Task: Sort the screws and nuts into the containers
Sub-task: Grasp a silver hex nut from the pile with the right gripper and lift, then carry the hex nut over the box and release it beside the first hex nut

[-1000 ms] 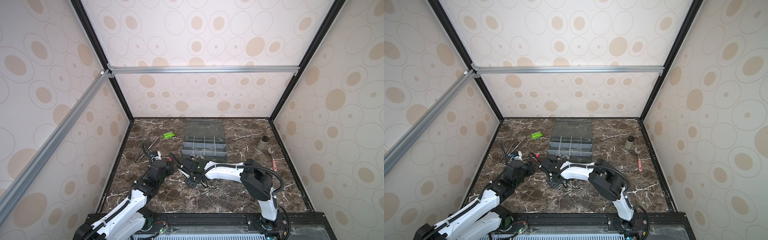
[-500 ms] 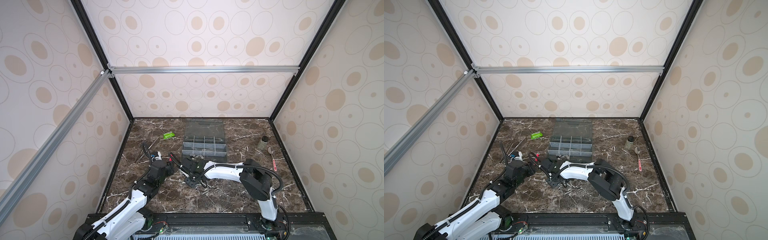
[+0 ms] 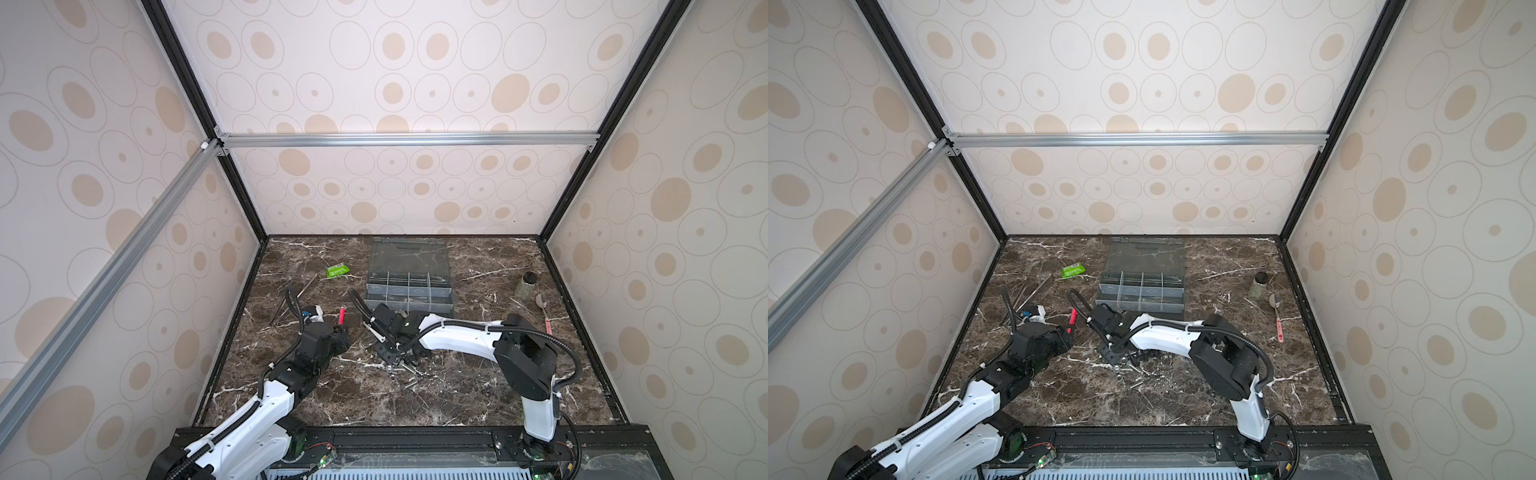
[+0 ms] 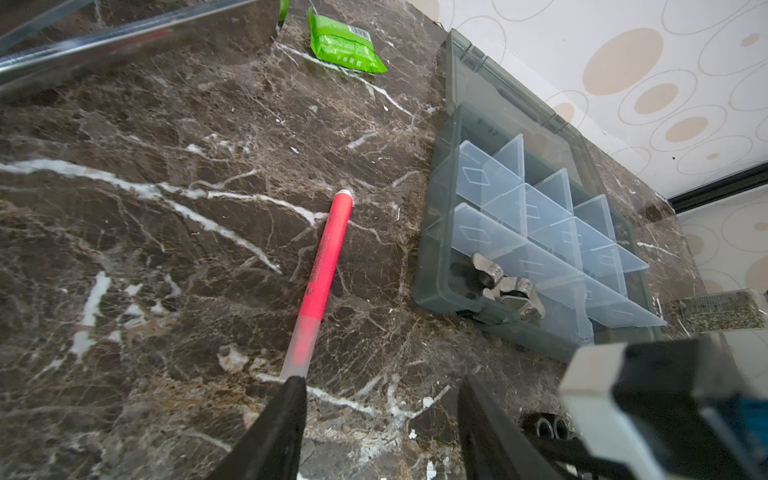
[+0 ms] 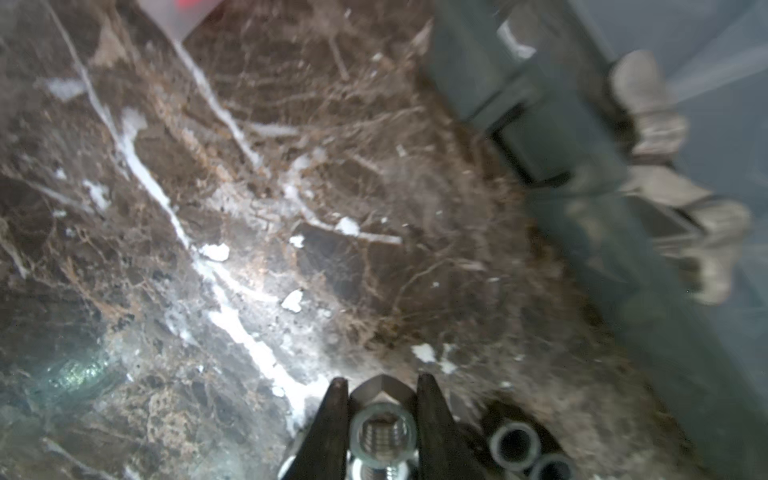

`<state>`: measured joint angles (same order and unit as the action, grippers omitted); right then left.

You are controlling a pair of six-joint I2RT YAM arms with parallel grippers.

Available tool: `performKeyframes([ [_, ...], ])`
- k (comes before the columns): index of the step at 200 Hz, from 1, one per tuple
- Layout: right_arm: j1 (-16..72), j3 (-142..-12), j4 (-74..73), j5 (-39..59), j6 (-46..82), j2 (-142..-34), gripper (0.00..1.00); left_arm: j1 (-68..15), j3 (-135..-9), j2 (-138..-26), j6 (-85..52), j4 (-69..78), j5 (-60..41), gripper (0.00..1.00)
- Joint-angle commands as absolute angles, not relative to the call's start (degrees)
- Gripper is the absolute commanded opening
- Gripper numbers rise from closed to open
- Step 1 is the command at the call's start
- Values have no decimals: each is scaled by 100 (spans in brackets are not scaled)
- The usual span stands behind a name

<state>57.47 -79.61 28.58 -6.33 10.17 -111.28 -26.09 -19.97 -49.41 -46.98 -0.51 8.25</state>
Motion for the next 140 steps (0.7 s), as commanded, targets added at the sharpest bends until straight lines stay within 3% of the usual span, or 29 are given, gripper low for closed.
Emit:
performKeyframes([
  [1, 5517, -7886, 2830, -981, 854, -10663, 21, -2565, -1960, -4865, -4843, 37, 837, 59],
  [81, 4303, -7512, 3000, -1474, 1317, -10100, 21, -2566, -1920, -4849, -4890, 77, 782, 59],
  [140, 3880, -6772, 2729, -1520, 1807, -9819, 21, -2566, -1874, -4860, -4922, 146, 712, 59],
])
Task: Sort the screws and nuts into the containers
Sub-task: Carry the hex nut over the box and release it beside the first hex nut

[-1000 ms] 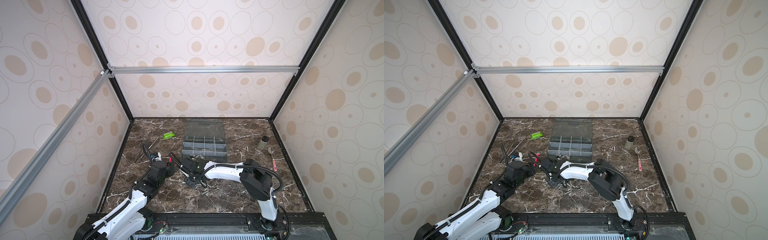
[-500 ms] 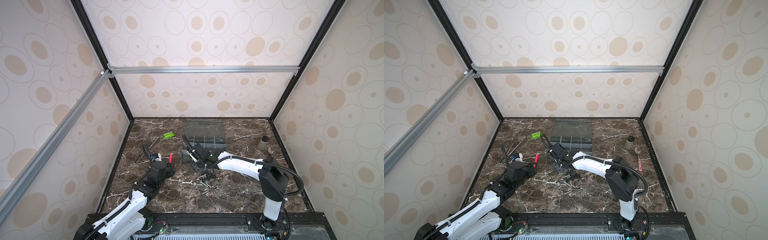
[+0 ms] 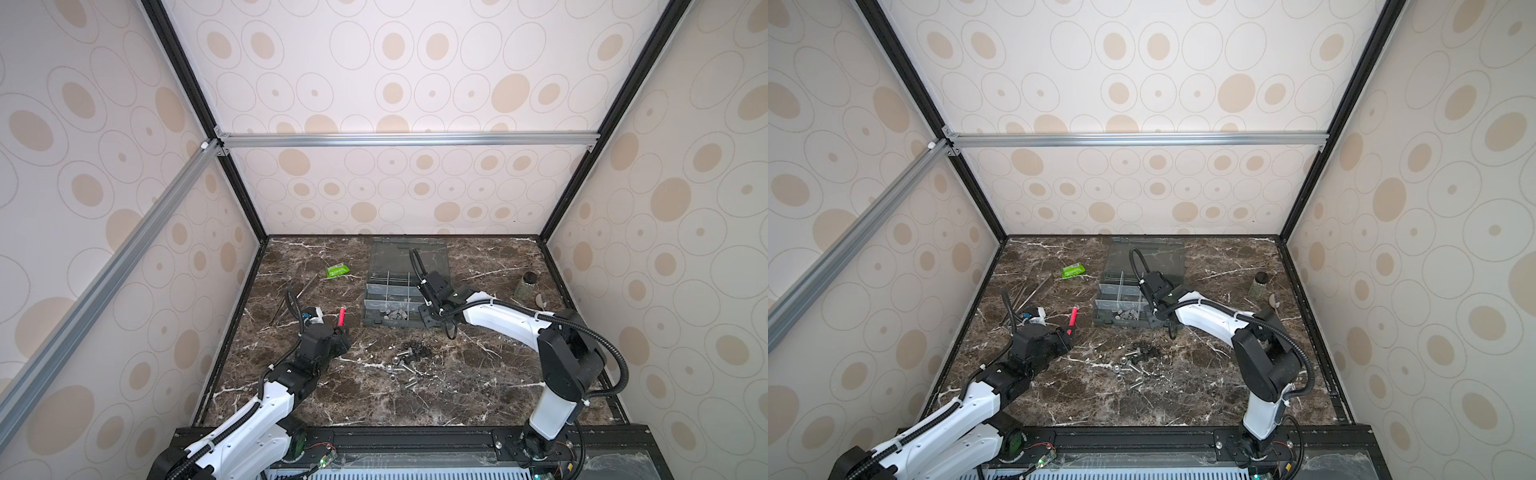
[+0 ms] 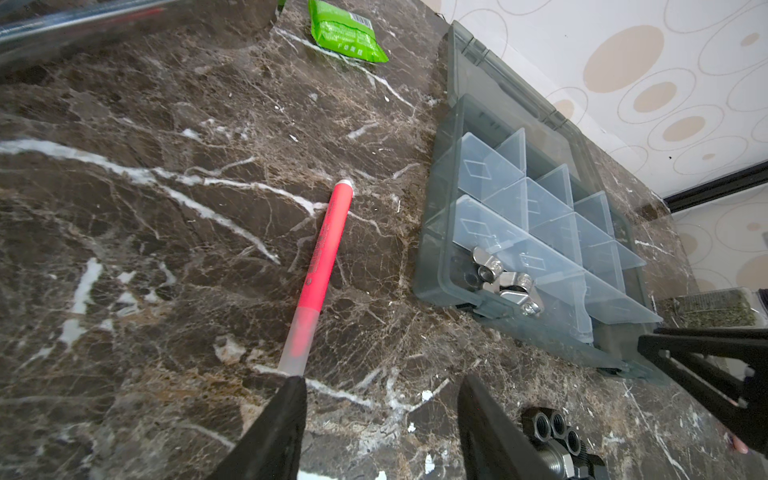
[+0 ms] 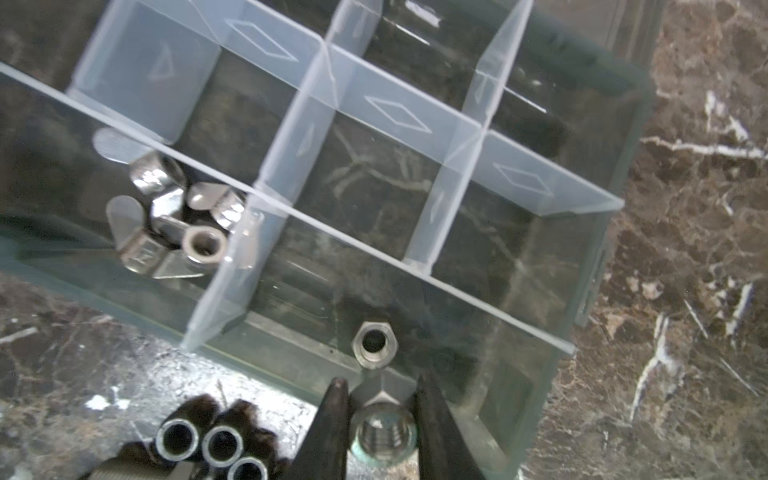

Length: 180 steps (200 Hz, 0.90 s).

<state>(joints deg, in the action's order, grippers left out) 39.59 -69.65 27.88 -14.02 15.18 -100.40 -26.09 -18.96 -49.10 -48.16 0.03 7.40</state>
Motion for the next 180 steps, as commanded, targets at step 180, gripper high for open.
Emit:
performKeyframes([
  [180, 3523, -6688, 2574, -1277, 2030, -9887, 23, -2564, -1907, -4969, -4914, 254, 615, 59],
])
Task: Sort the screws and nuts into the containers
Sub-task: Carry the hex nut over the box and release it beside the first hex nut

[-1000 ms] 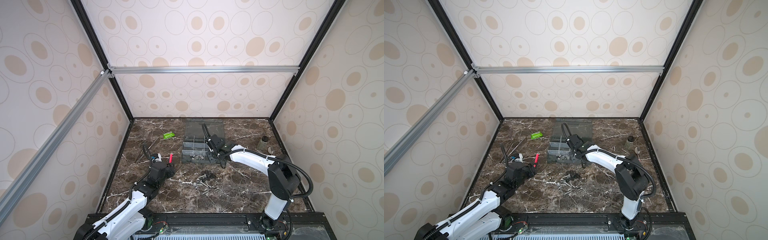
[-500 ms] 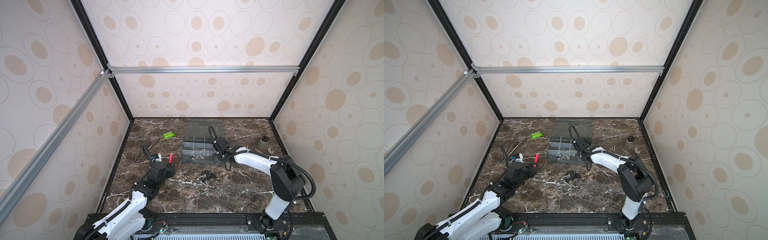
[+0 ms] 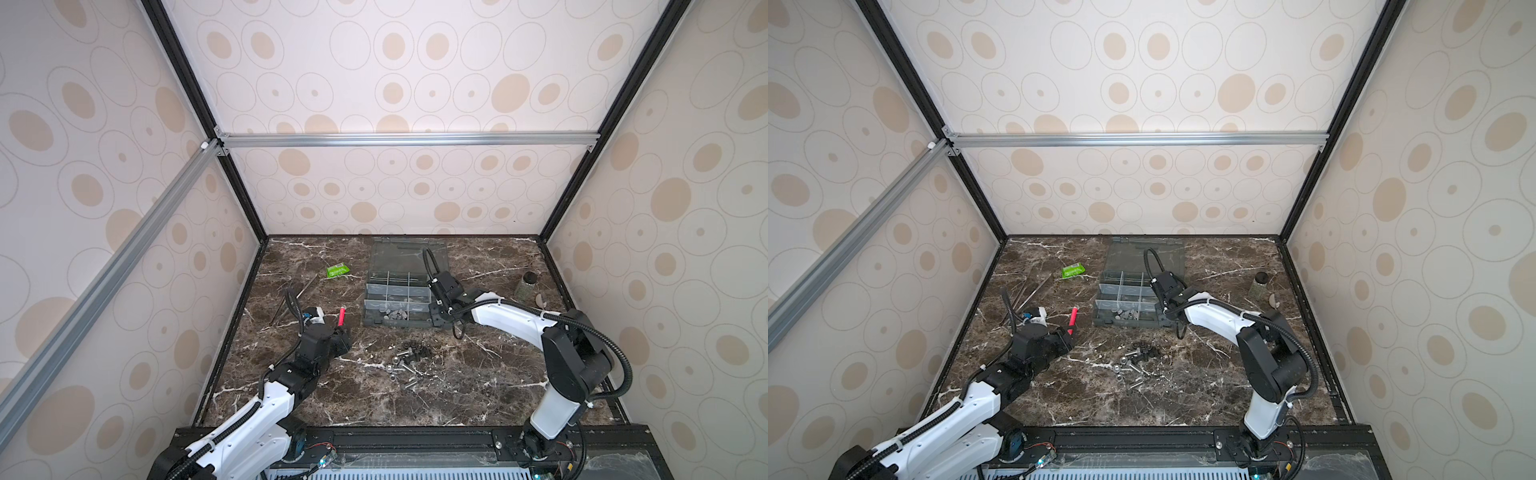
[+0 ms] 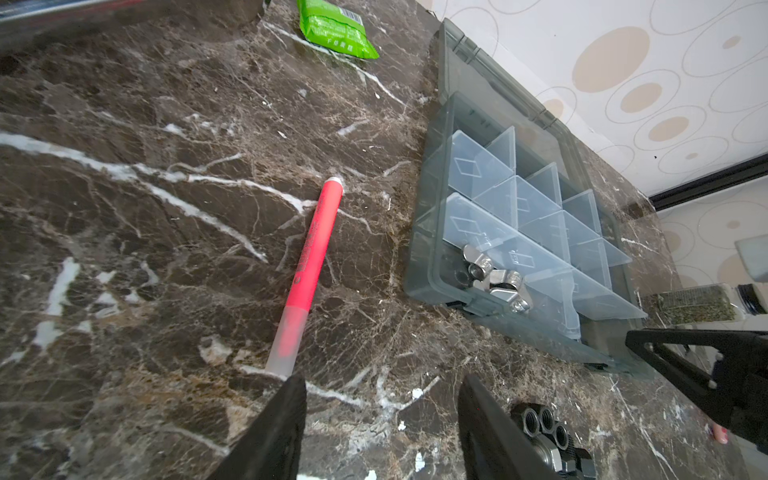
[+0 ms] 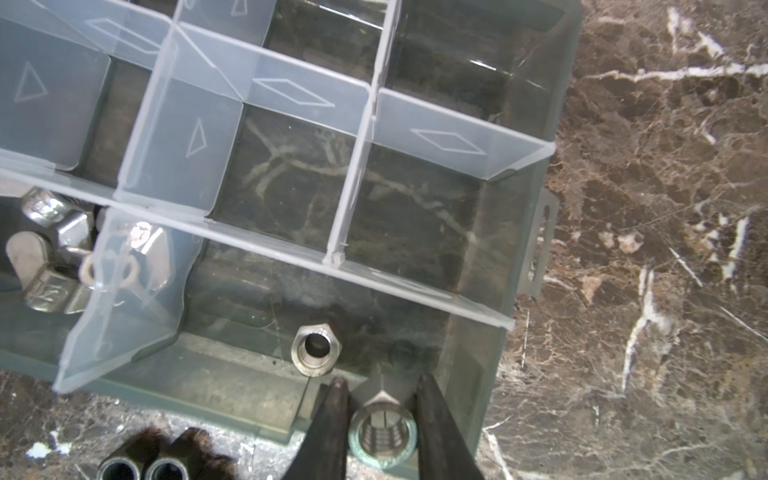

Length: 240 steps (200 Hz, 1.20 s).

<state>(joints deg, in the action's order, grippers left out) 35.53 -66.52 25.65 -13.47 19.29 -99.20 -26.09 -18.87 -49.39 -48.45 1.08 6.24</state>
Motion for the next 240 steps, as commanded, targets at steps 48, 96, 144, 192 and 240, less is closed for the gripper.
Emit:
performKeyframes([
  [48, 3516, -6680, 2535, -1163, 2109, -9984, 25, -2566, -1891, -4975, -4913, 254, 598, 59],
  [96, 3516, -6662, 2547, -1193, 2153, -9978, 35, -2564, -1802, -4818, -4972, 246, 642, 59],
  [144, 3508, -6662, 2558, -1188, 2188, -9955, 38, -2566, -1802, -4797, -4970, 211, 657, 59],
  [192, 3512, -6553, 2557, -1187, 2232, -9814, 38, -2565, -1793, -4807, -4985, 211, 647, 59],
  [240, 3512, -6470, 2566, -1185, 2263, -9604, 38, -2566, -1786, -4842, -4994, 247, 598, 59],
])
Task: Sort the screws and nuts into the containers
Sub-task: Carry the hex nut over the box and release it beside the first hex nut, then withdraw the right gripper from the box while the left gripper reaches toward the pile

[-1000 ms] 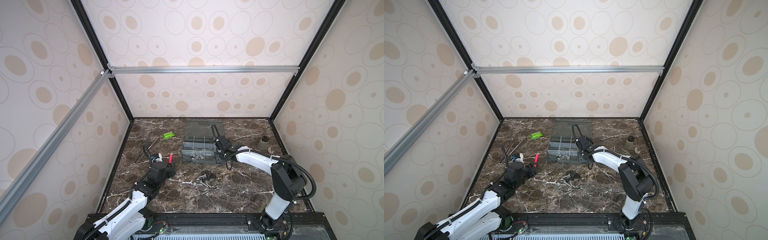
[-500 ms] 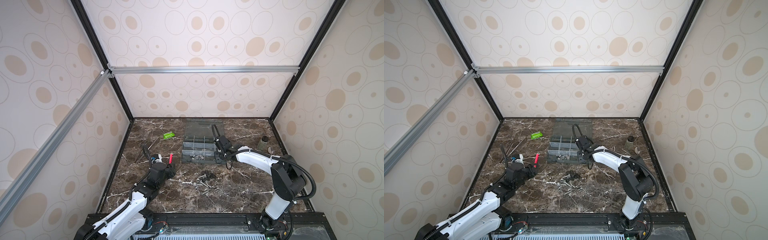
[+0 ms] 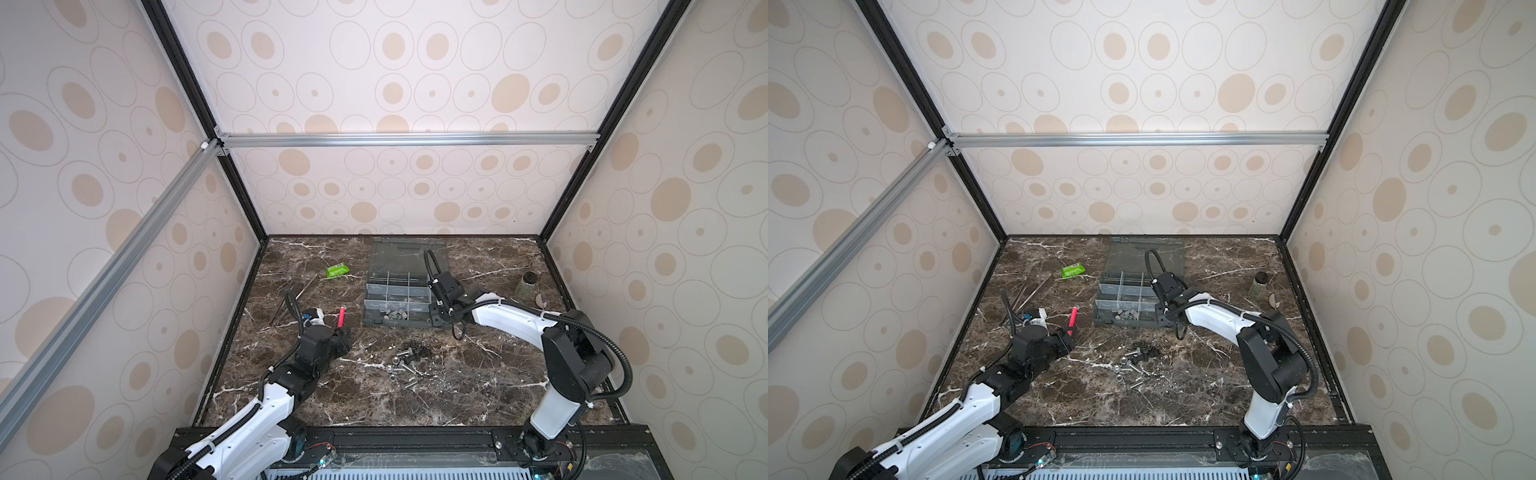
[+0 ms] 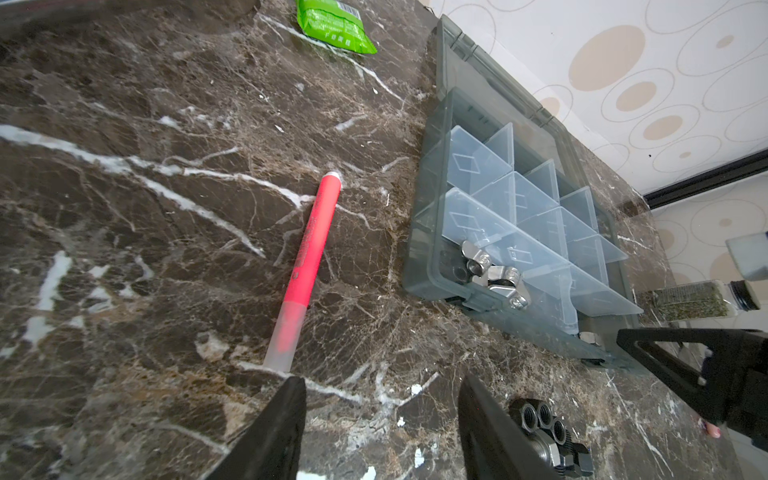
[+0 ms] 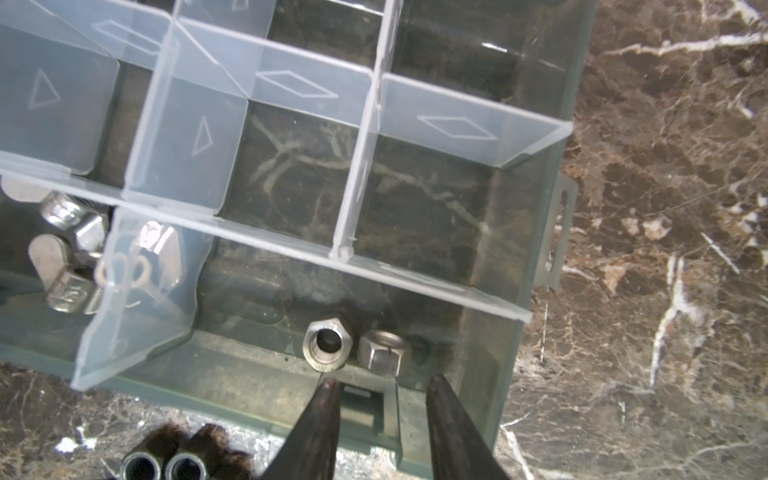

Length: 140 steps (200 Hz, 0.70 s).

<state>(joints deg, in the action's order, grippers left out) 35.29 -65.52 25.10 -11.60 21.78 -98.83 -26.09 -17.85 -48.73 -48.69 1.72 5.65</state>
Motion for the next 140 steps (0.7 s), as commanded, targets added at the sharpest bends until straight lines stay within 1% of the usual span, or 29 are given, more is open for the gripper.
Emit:
performKeyframes([
  [1, 3513, -6463, 2564, -1186, 2266, -9593, 38, -2566, -1785, -4843, -4997, 246, 598, 59],
  [53, 3509, -6297, 2559, -1196, 2353, -9164, 38, -2565, -1801, -4890, -4895, 363, 458, 58],
  [93, 3512, -6005, 2635, -1258, 2538, -8654, 39, -2564, -1936, -5194, -4450, 712, -132, 56],
  [140, 3507, -5367, 2624, -1427, 2984, -7910, 39, -2705, -2250, -5894, -4030, 802, -913, 54],
])
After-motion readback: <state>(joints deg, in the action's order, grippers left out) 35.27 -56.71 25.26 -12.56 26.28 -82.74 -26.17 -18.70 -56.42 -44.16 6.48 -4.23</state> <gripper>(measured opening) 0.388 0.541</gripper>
